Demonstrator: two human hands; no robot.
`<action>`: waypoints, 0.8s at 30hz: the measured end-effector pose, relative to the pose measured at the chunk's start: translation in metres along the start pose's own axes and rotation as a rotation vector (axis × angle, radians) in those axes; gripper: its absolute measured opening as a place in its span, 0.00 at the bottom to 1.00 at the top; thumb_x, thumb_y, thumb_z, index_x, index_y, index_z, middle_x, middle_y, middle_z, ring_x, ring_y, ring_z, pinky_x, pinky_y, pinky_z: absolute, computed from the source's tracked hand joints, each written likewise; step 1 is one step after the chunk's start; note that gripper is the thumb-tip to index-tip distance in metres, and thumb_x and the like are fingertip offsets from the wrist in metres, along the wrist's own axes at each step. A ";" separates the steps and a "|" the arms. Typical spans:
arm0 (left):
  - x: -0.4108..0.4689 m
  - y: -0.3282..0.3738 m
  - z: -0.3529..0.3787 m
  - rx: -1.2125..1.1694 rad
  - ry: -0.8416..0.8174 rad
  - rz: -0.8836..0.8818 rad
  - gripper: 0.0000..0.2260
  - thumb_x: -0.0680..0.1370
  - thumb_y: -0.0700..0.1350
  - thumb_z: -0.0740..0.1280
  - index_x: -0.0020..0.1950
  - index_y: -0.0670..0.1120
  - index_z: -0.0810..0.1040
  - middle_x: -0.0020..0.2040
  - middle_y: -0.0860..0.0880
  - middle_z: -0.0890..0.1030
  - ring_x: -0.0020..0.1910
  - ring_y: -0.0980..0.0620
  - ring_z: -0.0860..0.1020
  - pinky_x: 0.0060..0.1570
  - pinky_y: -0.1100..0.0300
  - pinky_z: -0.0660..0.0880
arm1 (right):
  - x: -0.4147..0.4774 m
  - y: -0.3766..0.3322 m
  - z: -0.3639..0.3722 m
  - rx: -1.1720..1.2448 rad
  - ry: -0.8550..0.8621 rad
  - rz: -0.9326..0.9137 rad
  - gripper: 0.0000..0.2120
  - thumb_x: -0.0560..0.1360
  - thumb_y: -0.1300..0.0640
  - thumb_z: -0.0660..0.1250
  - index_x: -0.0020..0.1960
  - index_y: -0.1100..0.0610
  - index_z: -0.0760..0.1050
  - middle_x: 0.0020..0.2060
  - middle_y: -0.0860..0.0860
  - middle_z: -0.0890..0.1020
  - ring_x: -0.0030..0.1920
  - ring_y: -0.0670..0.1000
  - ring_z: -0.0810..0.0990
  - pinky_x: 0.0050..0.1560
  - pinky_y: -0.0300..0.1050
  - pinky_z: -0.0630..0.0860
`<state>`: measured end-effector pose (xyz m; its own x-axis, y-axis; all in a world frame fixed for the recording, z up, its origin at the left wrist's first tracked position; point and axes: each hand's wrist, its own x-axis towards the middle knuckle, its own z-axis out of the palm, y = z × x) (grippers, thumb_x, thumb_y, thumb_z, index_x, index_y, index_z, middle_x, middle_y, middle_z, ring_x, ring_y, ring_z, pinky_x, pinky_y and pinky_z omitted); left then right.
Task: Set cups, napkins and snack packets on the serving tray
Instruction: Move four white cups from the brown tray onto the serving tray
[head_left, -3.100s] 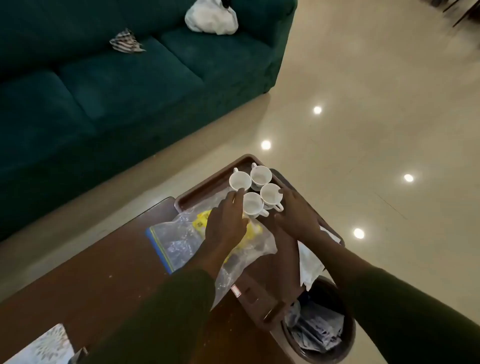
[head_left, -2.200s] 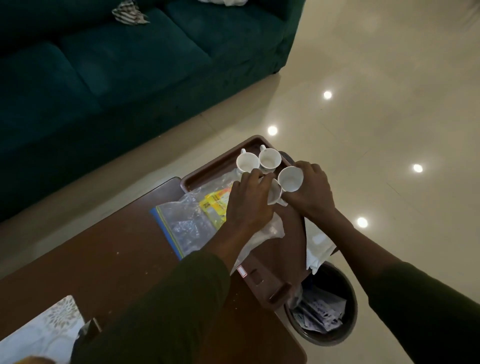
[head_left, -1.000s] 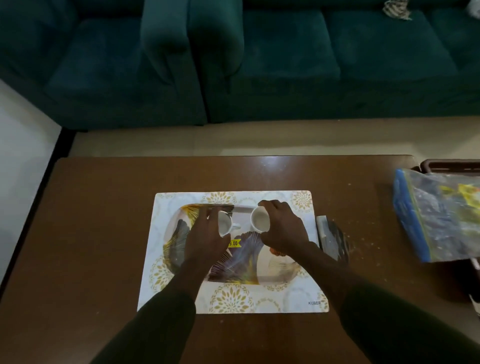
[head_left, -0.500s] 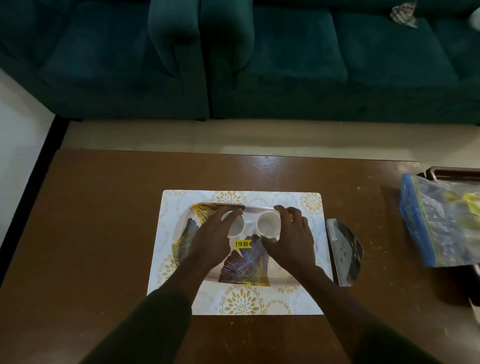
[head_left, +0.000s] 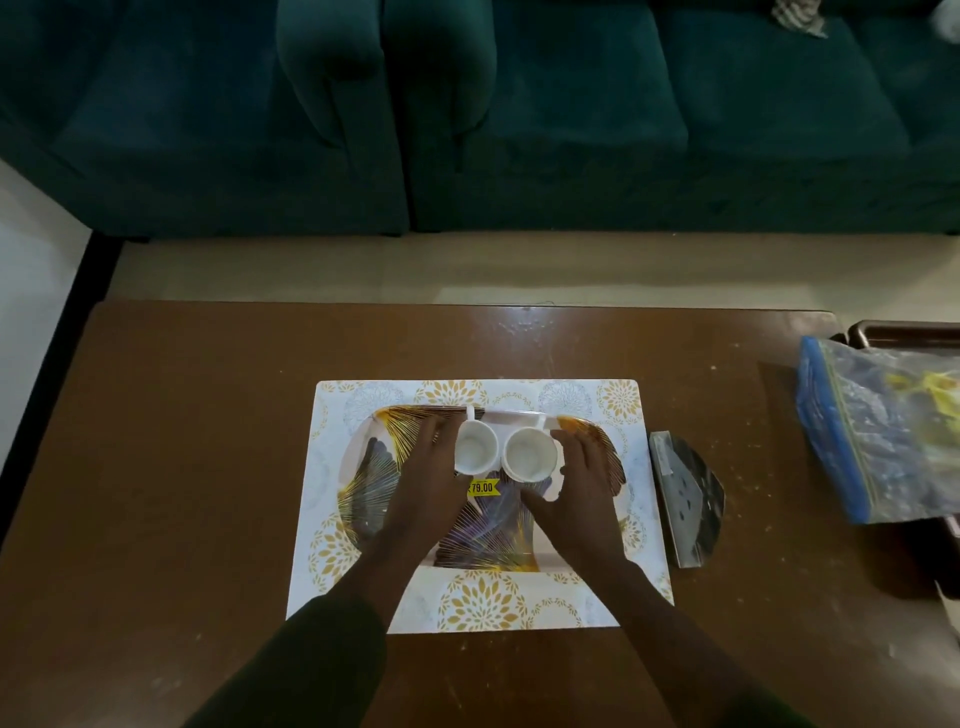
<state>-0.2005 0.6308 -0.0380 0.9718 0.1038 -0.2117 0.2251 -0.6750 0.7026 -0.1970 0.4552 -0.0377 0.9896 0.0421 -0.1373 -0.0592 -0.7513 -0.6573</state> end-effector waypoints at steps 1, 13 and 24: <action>0.001 0.000 0.001 -0.009 0.004 0.009 0.26 0.75 0.39 0.71 0.72 0.43 0.69 0.69 0.44 0.70 0.67 0.46 0.71 0.64 0.48 0.73 | -0.002 0.000 0.001 0.033 -0.006 0.020 0.31 0.66 0.52 0.78 0.65 0.58 0.70 0.62 0.55 0.76 0.63 0.53 0.73 0.65 0.50 0.72; 0.015 -0.004 0.006 -0.001 0.012 0.011 0.31 0.71 0.36 0.75 0.72 0.44 0.69 0.68 0.41 0.71 0.67 0.44 0.71 0.60 0.61 0.65 | 0.023 -0.008 -0.003 0.052 -0.040 -0.037 0.26 0.71 0.59 0.74 0.67 0.59 0.72 0.62 0.54 0.80 0.62 0.54 0.77 0.61 0.58 0.77; 0.020 -0.015 0.008 0.064 -0.033 0.013 0.39 0.70 0.42 0.76 0.77 0.50 0.61 0.70 0.44 0.67 0.68 0.45 0.69 0.56 0.61 0.66 | 0.025 -0.011 -0.005 0.026 -0.085 0.010 0.38 0.67 0.54 0.77 0.72 0.58 0.65 0.66 0.55 0.76 0.66 0.56 0.74 0.68 0.57 0.69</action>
<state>-0.1853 0.6376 -0.0584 0.9715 0.0714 -0.2259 0.2067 -0.7213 0.6610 -0.1715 0.4618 -0.0303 0.9743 0.0915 -0.2057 -0.0733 -0.7348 -0.6743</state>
